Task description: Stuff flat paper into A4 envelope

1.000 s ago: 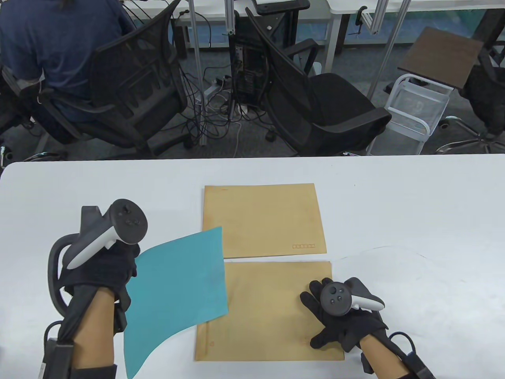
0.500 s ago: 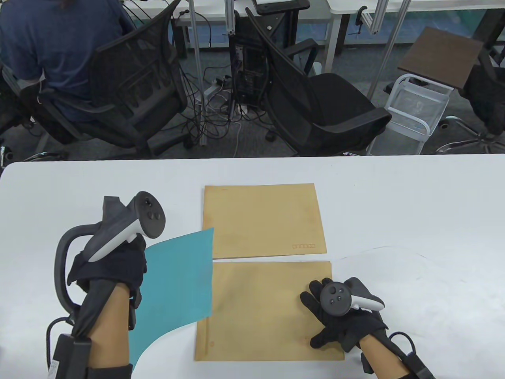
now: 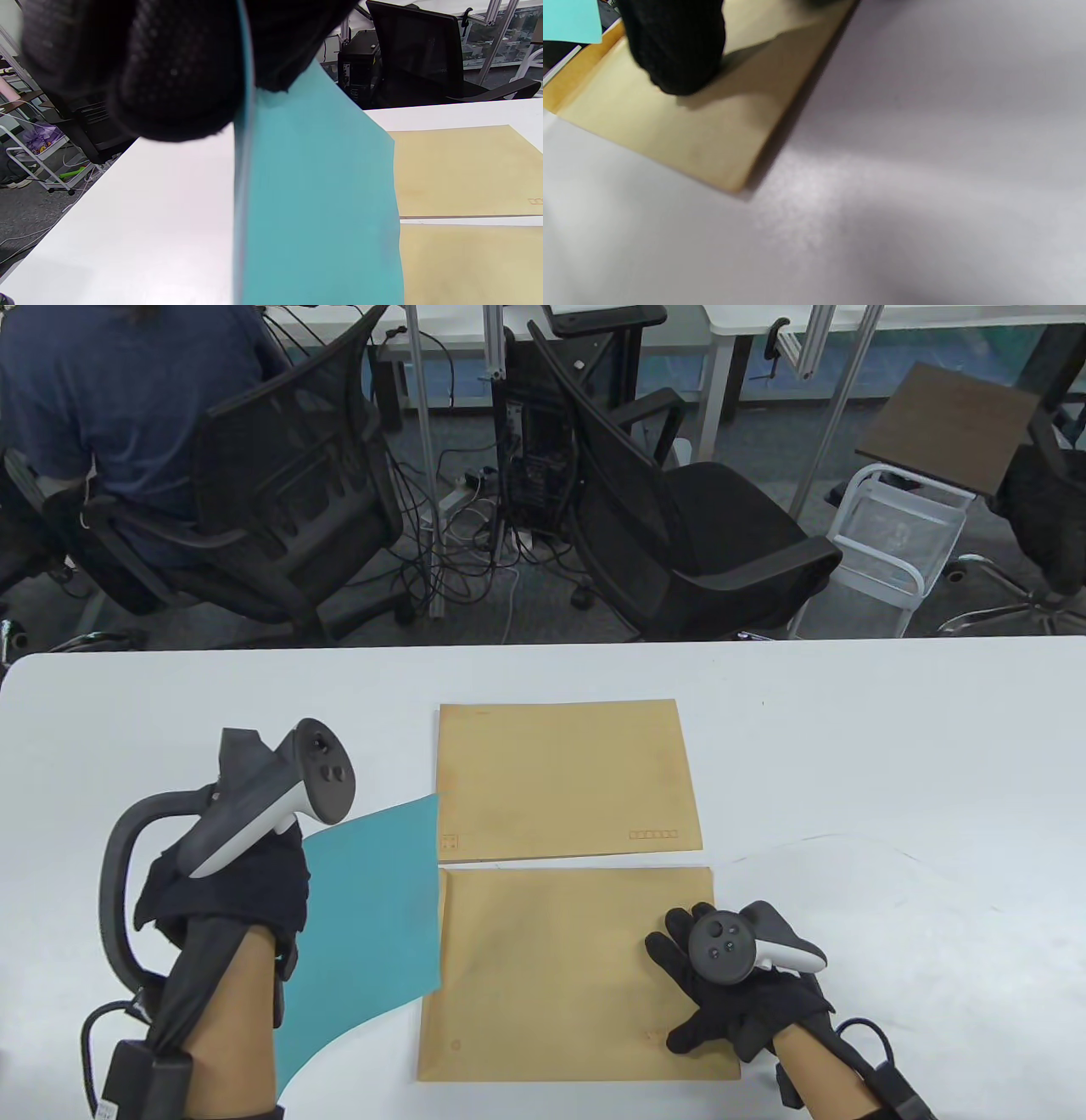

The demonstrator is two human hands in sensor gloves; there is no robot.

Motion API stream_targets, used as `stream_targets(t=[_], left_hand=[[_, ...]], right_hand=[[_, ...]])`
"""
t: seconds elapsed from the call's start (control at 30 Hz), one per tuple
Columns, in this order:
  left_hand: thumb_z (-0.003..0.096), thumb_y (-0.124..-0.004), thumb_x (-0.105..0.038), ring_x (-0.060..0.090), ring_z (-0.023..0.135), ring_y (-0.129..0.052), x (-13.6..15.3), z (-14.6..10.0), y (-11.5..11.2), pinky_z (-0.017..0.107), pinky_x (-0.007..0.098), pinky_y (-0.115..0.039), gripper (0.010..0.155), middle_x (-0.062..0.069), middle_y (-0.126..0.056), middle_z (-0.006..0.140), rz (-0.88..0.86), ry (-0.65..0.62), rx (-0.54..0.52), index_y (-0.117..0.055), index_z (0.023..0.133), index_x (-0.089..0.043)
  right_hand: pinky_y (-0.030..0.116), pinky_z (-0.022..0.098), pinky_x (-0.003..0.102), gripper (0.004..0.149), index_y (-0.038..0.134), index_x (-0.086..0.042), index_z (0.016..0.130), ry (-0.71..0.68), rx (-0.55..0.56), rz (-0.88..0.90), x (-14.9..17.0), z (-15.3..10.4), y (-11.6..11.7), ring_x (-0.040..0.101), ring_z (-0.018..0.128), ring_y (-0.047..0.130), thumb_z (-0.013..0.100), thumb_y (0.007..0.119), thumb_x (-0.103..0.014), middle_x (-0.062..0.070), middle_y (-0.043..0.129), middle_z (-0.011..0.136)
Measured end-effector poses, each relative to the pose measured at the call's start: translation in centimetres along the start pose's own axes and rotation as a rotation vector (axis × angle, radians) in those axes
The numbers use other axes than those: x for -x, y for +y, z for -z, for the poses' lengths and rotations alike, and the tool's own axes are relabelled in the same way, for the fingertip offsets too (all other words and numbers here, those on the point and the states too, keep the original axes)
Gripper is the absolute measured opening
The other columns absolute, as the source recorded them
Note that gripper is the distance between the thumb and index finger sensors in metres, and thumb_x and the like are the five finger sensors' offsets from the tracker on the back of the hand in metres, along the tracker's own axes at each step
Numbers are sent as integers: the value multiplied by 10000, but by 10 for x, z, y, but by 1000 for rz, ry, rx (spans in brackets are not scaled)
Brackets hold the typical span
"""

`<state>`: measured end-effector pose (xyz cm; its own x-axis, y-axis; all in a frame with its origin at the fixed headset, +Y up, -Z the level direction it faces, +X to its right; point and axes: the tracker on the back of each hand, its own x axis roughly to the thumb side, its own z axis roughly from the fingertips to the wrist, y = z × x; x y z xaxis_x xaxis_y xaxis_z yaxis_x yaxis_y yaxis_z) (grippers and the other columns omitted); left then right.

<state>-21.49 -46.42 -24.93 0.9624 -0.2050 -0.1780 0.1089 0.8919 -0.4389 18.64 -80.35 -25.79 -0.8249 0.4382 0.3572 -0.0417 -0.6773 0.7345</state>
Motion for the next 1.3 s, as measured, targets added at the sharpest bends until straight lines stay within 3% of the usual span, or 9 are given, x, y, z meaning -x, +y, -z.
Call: stream_targets(t=[0.53,1.3], left_hand=[[449,-859,-163,251,309,-1056,8,-14,-7,338,454,-905,449,263,-1003,678,-22,-26,1,-896,886,-65],[417,-869,-183,218,268,-1067,42,6,-24,331,450,-925,447,205,-1056,646,-180,27,114,-948,852,-113]], right_hand=[[-134,524,739,1035,-7,-190,1092,-1,0,5,0,0,0,442,885,-275,509,797,-480,127,-209,1044],[-136,520,739,1035,-11,-188,1092,-2,-1,6,0,0,1,444,881,-279,512,794,-480,129,-212,1041]])
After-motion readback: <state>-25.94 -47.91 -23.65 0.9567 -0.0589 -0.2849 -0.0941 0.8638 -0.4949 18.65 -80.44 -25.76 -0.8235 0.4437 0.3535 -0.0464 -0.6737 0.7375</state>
